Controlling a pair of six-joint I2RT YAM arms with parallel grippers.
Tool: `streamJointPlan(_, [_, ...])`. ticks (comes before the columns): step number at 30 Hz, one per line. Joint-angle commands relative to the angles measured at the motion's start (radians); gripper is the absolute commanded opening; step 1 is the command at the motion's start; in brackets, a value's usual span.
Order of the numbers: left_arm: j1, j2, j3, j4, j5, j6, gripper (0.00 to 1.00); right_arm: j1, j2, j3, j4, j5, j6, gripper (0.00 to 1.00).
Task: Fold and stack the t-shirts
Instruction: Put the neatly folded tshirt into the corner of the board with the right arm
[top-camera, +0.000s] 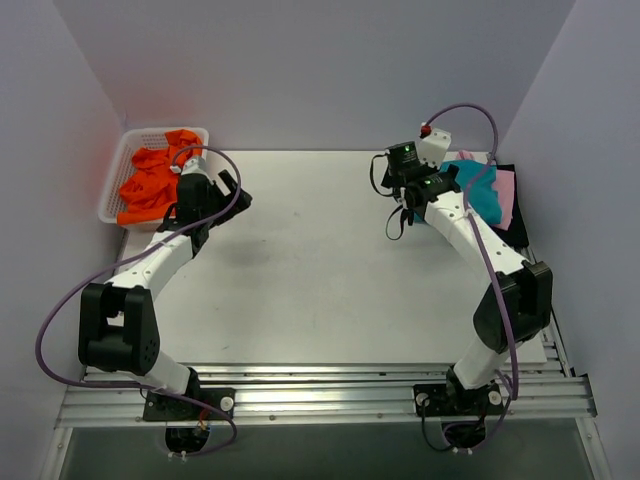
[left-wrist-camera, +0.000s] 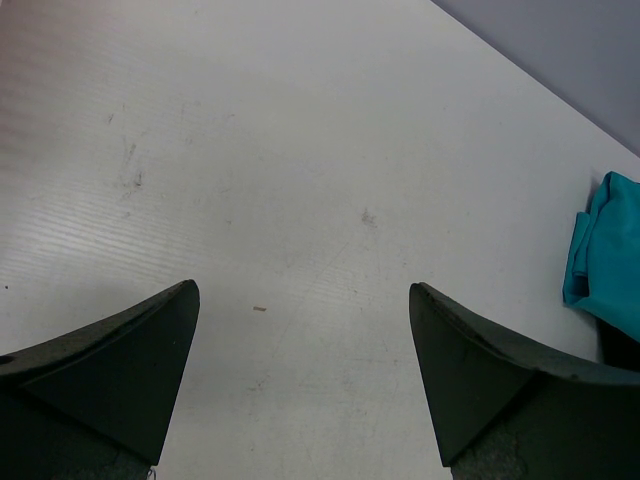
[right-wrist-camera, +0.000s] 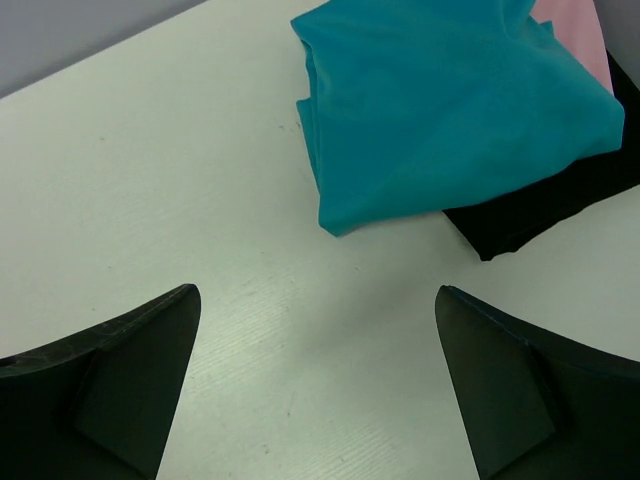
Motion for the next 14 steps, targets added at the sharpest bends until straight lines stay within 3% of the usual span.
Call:
streamJointPlan(1, [-0.005, -0.037, 0.001, 0.018, -0.007, 0.022, 0.95, 0.008, 0.025, -0.006, -0.051, 0.098, 0.032, 1.0])
streamJointPlan(14, [-0.005, -0.052, 0.003, -0.001, -0.02, 0.034, 0.95, 0.039, 0.11, 0.014, -0.032, 0.105, 0.001, 1.0])
